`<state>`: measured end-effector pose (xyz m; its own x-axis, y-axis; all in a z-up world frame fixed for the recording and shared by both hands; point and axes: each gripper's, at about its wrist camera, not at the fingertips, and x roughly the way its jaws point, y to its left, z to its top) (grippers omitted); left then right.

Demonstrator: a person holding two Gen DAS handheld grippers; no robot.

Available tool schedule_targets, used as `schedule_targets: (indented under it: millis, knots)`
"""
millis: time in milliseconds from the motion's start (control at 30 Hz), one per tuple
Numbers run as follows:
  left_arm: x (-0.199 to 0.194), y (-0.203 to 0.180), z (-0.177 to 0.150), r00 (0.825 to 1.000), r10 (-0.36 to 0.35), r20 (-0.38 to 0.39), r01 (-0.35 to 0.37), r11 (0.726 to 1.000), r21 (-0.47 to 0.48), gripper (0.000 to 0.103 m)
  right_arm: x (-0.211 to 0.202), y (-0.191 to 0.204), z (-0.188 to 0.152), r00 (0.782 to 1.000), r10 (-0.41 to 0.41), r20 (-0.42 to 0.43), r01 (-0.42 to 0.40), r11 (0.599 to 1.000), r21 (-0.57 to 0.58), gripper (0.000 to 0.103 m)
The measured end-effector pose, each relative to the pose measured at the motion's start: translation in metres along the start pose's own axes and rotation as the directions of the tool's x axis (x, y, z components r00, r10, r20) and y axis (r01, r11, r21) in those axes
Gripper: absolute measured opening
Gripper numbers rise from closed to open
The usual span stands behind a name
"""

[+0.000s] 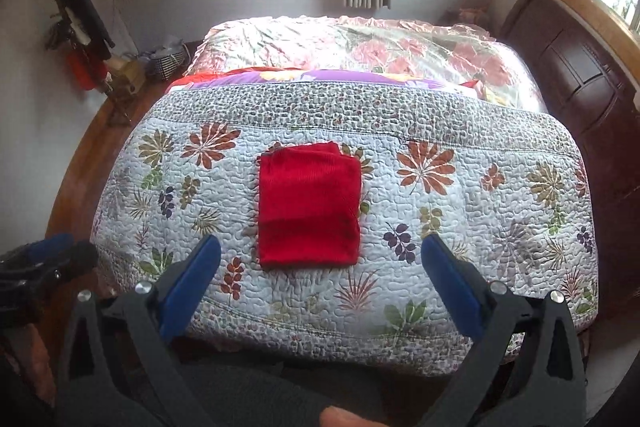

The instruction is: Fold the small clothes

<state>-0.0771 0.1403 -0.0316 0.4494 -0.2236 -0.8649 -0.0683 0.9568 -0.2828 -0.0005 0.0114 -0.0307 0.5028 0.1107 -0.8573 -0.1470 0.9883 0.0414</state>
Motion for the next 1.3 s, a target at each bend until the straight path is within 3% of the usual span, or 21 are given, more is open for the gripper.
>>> schedule_targets:
  millis: [367,1300]
  knots:
    - [0.001,-0.005,-0.011,1.0,0.017,-0.021,-0.017,1.0,0.018,0.099,-0.007,0.013,-0.008,1.0,-0.003,-0.025,0.002,0.999,-0.05,0.1]
    - [0.005,-0.012,-0.007,0.998,0.041,-0.037,-0.039,0.997,0.061,0.099,-0.002,0.008,-0.008,0.999,-0.031,-0.028,0.031,1.0,-0.001,0.1]
